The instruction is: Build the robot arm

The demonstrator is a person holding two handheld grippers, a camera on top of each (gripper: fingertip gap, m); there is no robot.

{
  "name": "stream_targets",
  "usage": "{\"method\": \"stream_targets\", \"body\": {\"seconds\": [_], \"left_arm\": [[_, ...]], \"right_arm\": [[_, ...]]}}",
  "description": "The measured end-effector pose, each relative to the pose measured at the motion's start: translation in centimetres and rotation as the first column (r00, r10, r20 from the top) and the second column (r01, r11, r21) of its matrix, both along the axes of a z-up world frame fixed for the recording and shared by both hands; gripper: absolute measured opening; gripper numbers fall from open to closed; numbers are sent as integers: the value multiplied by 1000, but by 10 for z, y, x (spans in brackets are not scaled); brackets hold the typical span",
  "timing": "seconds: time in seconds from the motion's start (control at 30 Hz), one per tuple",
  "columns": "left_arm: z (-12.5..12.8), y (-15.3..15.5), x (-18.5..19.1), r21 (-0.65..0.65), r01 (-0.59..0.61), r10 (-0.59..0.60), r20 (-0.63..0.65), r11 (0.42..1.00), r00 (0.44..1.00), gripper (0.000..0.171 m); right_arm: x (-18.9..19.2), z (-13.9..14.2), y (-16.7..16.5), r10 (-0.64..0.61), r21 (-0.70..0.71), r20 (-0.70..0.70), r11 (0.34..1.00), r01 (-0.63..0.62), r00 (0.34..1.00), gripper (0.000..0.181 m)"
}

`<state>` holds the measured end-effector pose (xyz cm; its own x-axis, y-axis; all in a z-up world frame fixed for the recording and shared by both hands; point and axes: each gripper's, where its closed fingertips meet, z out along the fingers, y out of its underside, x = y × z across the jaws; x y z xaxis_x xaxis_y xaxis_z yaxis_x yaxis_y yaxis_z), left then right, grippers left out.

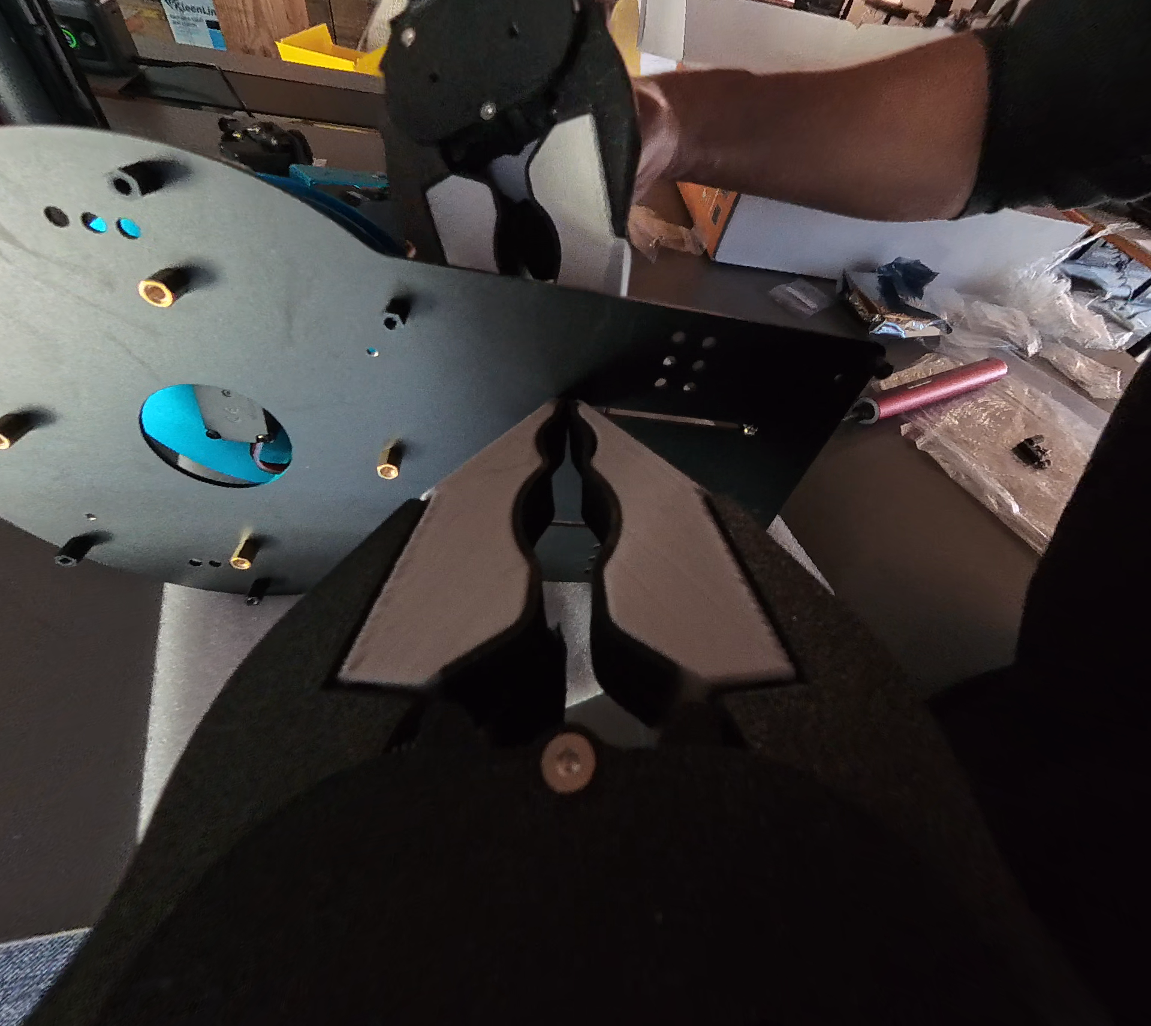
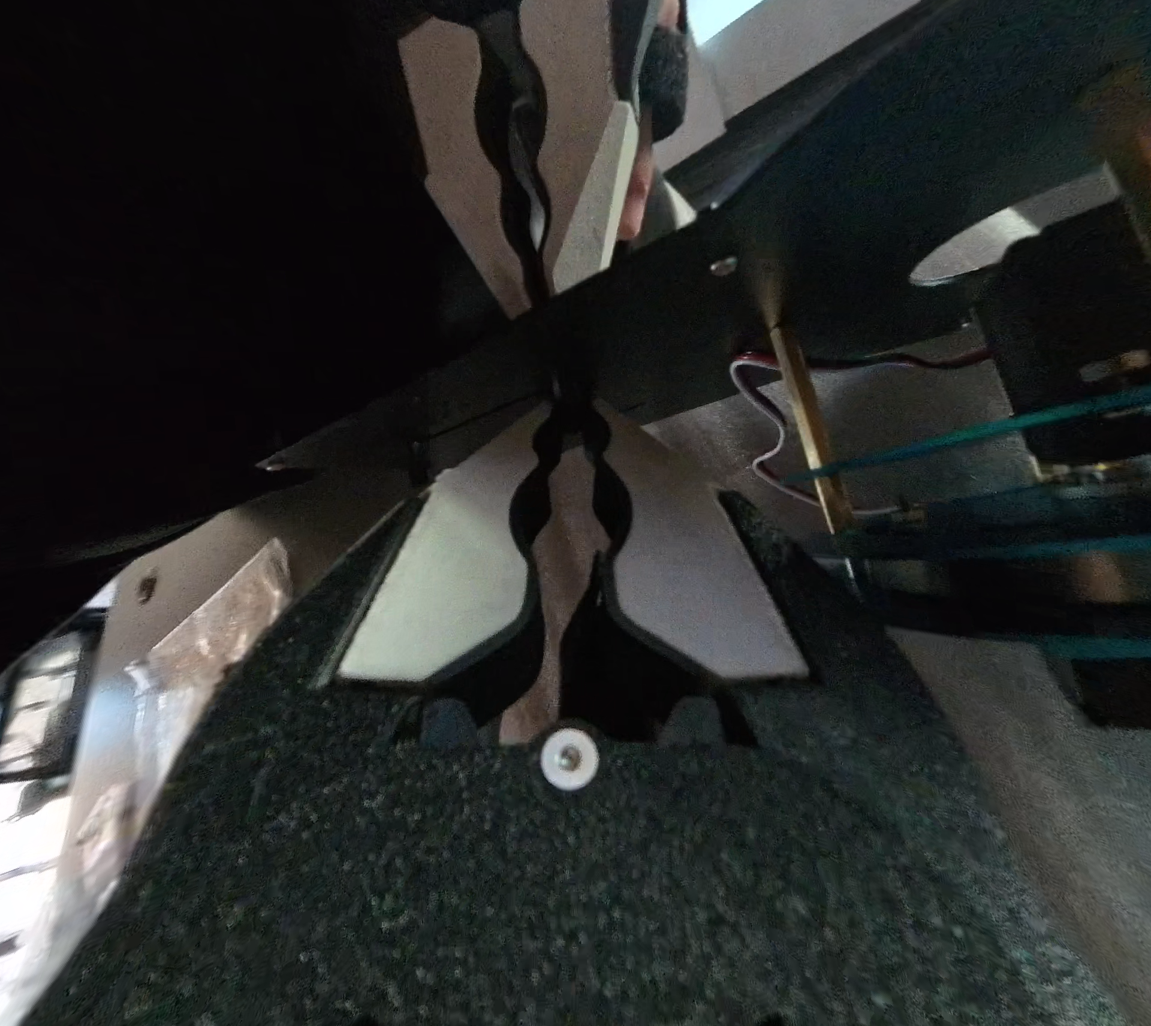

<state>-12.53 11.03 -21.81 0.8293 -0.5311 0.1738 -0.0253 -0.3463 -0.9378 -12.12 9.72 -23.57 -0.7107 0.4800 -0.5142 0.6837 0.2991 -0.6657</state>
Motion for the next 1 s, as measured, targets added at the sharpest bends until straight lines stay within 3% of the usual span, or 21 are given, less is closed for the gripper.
{"method": "stream_targets", "body": {"seconds": [0.07,0.2,0.3,0.37,0.4,0.47,0.53,0.63,0.73,0.8,0.9,1.0], "left_arm": [[0,1,1,-3,5,-5,2,1000,1000,0],[0,1,0,-21,21,-20,37,1000,999,0],[0,1,1,-26,21,-20,36,999,999,0],[0,1,1,-30,20,-18,50,999,999,0],[0,1,0,-28,18,-17,48,999,999,0],[0,1,1,-28,18,-17,45,999,999,0],[0,1,1,-27,15,-14,41,1000,999,0],[0,1,0,-10,8,-8,18,1000,1000,0],[0,1,0,-18,13,-12,38,1000,999,0],[0,2,0,-14,7,-7,21,1000,1000,0],[0,2,1,-24,6,-5,40,1000,999,0],[0,2,1,-31,2,0,60,1000,998,0]], "right_arm": [[-2,-1,4,-56,117,-175,990,77,983,6],[-4,5,13,-93,357,-528,878,320,844,23],[-4,2,14,32,513,-658,750,417,752,23],[-10,5,19,130,581,-716,655,483,686,5],[-11,5,19,174,611,-707,638,469,686,4],[-8,2,18,113,614,-592,705,355,798,4],[-5,0,14,4,495,-411,841,219,912,4],[0,0,7,-70,220,-109,971,92,992,4],[3,1,3,-81,71,77,995,75,994,5],[3,1,5,-109,82,42,991,106,993,6],[5,2,9,-117,205,-204,966,160,972,17],[5,5,15,-43,400,-464,881,253,885,22]]}}
